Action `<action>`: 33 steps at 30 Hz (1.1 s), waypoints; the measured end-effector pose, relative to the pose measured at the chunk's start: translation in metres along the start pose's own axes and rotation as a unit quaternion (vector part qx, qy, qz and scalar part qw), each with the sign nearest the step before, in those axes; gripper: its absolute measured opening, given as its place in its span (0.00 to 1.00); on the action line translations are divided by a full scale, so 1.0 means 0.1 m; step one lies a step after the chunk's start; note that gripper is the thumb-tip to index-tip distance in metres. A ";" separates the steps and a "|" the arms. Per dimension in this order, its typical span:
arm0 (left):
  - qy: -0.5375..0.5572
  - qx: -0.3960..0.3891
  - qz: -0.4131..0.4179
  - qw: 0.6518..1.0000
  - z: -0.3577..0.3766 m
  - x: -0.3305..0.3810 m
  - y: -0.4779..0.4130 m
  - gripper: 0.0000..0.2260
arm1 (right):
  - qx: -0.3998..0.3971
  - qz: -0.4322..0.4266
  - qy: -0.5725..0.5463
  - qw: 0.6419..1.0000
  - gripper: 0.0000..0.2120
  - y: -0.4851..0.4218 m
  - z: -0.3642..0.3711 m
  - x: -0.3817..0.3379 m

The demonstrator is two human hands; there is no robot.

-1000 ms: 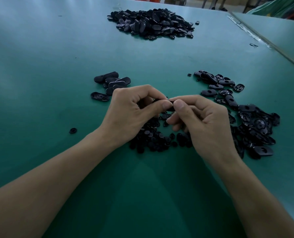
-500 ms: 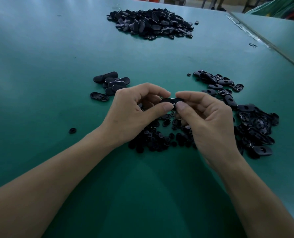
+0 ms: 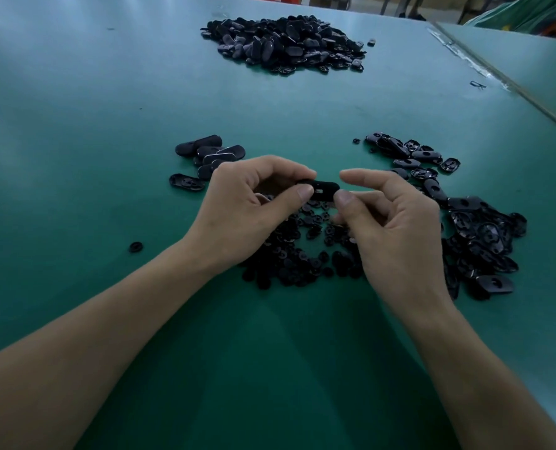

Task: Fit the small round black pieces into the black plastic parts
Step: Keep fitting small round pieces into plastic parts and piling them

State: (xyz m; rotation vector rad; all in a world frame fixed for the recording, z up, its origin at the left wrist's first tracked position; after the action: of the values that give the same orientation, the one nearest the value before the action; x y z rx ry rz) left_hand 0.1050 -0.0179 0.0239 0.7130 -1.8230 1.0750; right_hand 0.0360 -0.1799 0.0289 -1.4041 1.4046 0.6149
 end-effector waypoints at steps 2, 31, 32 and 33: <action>0.016 0.024 -0.008 1.000 -0.04 -0.03 0.00 0.08 | 0.012 -0.003 0.136 0.991 0.08 0.00 -0.06 0.00; 0.031 0.063 -0.037 0.997 -0.14 -0.12 0.01 0.08 | -0.105 0.033 0.314 0.943 0.06 0.02 0.12 0.05; 0.030 0.063 -0.037 0.997 -0.14 -0.13 0.01 0.08 | -0.106 0.031 0.321 0.940 0.06 0.02 0.13 0.04; 0.029 0.064 -0.037 0.997 -0.14 -0.13 0.00 0.08 | -0.106 0.029 0.326 0.939 0.06 0.02 0.13 0.03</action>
State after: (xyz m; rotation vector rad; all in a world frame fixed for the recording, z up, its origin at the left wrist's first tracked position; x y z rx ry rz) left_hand 0.1160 -0.0046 0.0159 0.8101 -1.6782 1.1589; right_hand 0.0384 -0.1689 0.0209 -1.8468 1.9458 0.3490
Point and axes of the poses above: each hand's wrist, its own y-axis away from the middle knuckle, its own z-axis out of the palm, x = y × z, the point moved 8 cm from there along -y, towards the middle knuckle, and after that the axes turned 8 degrees about -x, right-handed, at the moved point
